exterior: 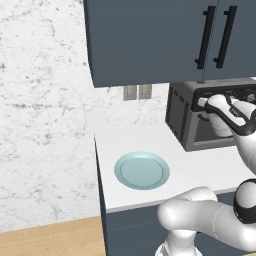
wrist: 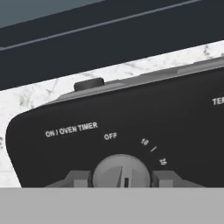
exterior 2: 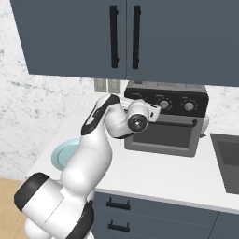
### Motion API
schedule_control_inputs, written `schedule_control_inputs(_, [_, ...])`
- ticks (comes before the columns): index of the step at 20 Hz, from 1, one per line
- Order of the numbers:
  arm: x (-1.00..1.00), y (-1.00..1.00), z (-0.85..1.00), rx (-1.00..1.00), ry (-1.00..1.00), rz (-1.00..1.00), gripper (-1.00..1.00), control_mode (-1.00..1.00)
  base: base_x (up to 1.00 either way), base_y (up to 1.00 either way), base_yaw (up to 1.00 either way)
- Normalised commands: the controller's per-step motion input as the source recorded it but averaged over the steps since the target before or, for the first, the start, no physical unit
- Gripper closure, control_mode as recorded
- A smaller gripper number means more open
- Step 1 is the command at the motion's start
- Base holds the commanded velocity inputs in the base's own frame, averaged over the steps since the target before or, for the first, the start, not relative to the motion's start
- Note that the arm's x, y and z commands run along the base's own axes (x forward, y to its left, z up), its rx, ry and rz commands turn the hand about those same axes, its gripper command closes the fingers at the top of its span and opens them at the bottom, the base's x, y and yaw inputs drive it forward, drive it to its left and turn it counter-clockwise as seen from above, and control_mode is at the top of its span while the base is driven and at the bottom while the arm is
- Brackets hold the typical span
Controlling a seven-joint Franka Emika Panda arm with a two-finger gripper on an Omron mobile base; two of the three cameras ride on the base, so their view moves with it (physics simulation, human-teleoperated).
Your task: Pick up the kebab skewer and baguette bread, and place them inside the toaster oven. Close the toaster oven door and start by setting the timer.
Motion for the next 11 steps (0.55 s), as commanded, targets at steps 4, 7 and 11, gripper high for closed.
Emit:
schedule_control_inputs(4, [0.00,-0.07,-0.01,0.12,0.00,-0.04,1.00,-1.00,0.00,0.00,0.00])
schedule_control_inputs(7, [0.00,-0.03,-0.01,0.10,0.00,-0.07,1.00,-1.00,0.00,0.00,0.00])
schedule_control_inputs(11, [0.00,0.00,0.00,0.10,0.00,-0.07,1.00,-1.00,0.00,0.00,0.00])
